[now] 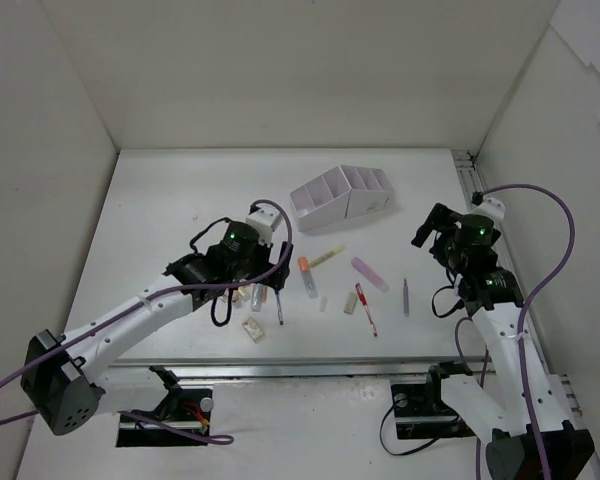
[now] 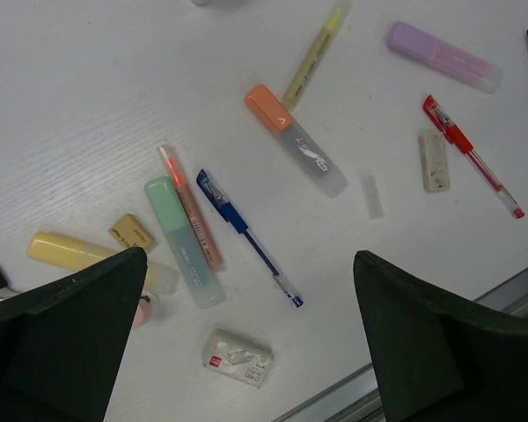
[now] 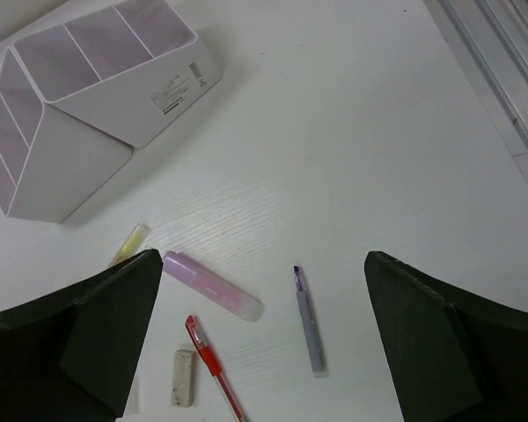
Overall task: Sort the stationery into containers
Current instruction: Pick up the pen from the center of the board.
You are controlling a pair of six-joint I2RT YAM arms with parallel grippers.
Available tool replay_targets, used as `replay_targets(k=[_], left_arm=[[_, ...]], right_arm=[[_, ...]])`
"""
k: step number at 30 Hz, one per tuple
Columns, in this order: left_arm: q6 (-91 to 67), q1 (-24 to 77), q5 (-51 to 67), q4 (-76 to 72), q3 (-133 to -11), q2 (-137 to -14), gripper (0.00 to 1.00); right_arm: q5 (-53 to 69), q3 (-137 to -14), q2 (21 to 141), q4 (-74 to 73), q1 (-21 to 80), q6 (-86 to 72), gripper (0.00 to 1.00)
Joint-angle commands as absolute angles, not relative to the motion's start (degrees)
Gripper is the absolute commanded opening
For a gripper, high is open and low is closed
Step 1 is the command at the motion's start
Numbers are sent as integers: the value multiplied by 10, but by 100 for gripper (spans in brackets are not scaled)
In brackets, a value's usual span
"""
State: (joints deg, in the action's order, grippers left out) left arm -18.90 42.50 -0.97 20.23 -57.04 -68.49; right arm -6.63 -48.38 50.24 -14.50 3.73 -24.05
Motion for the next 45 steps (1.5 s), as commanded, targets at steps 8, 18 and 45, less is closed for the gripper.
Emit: replay_targets(k=[8,18,45], left_arm=[[-183,502,-24,173,-643,-801,100],[-185,526,-23,178,-653,-864,100],[-153,505,14,169,-662,-889,99]], right_arm=[[-14,-453,594,-176,33,-241,91],[80,-461,825,-224,25,-229,65],[64,-474,902,-276,25,-191,12]])
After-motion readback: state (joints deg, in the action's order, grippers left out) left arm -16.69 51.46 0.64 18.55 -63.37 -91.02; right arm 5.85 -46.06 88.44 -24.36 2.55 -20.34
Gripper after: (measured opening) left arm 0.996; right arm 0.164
